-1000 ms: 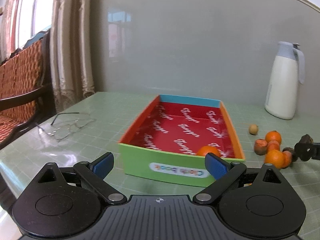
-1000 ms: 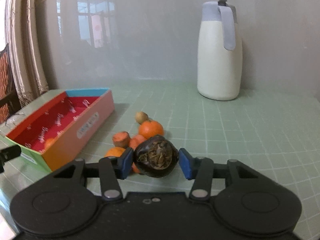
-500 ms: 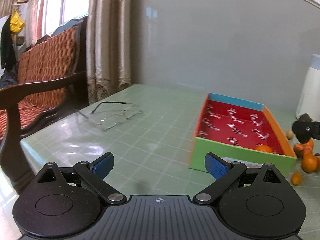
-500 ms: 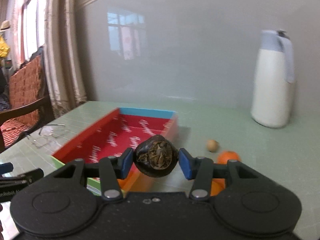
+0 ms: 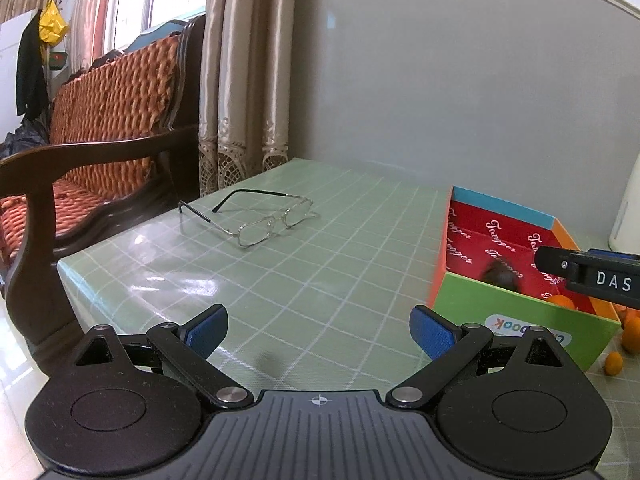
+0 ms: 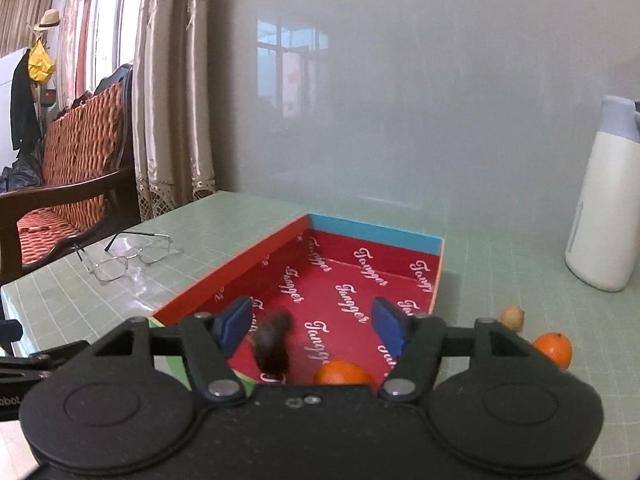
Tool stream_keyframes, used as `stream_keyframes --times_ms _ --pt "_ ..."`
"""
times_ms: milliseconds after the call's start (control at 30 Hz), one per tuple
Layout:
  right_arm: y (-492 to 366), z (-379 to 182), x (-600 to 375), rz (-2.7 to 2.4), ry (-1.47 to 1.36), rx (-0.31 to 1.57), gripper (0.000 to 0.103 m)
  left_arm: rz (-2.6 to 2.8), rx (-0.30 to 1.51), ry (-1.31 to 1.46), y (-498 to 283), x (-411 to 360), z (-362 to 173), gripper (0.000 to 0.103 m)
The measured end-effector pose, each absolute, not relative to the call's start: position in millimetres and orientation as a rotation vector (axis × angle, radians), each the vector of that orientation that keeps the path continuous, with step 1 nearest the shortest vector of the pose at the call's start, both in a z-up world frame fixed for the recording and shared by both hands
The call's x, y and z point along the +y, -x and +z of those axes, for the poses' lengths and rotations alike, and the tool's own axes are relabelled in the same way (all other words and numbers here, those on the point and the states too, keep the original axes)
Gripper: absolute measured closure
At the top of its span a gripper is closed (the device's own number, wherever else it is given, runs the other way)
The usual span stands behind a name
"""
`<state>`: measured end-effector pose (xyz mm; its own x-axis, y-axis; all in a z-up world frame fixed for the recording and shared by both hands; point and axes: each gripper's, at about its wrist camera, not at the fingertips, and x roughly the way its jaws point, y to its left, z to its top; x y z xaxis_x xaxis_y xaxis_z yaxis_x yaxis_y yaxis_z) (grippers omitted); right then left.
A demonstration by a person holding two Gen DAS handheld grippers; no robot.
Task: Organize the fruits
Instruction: 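Carry the brown fruit into the red box and open the right gripper, then move the left gripper back over the fruit pile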
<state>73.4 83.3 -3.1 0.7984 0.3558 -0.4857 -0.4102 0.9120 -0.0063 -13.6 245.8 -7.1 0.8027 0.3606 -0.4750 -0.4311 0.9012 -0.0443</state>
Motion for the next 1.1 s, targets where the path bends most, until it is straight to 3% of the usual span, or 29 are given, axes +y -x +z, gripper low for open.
stream_keyframes --times_ms 667,767,1100 --pt "-46 33 -50 0.130 0.114 0.432 0.037 0.238 0.447 0.093 -7 164 3 0.006" --pt "-41 35 -73 0.093 0.103 0.437 0.037 0.218 0.444 0.080 -9 151 5 0.000" --pt "-28 44 -129 0.004 0.071 0.427 0.033 0.149 0.424 0.030 -16 104 10 0.000"
